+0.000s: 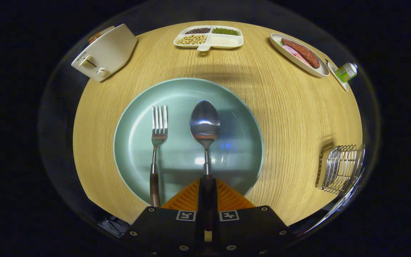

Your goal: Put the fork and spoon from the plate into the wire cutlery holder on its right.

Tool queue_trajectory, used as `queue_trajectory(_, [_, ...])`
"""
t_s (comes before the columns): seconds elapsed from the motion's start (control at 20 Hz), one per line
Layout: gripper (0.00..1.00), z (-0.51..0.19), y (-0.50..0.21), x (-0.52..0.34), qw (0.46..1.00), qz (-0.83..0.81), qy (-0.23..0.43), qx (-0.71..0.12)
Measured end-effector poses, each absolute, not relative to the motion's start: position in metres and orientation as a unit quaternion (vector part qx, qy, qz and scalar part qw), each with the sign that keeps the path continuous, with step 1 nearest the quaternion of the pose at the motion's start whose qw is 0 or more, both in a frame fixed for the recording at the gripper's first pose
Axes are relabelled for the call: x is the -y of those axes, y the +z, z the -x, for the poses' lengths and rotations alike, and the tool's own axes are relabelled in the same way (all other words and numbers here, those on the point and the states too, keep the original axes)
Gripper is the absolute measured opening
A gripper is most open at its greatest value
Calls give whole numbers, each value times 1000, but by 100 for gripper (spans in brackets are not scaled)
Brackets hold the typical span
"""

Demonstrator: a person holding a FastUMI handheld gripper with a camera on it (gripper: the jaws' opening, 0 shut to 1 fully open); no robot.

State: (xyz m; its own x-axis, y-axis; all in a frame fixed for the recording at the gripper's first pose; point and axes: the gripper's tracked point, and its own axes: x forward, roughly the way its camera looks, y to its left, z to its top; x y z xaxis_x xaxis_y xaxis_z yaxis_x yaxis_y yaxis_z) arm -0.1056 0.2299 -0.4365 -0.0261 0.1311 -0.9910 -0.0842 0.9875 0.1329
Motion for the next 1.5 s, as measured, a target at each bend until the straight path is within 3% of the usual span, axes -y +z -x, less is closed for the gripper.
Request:
queue_trajectory(0.5, [6,94,-374,-189,751,-51,99,-651])
queue_trajectory(0.9, [6,85,-311,-96,804,-52,56,-590])
queue_trajectory(1.5, [7,135,-324,22,779,-41,17,-625])
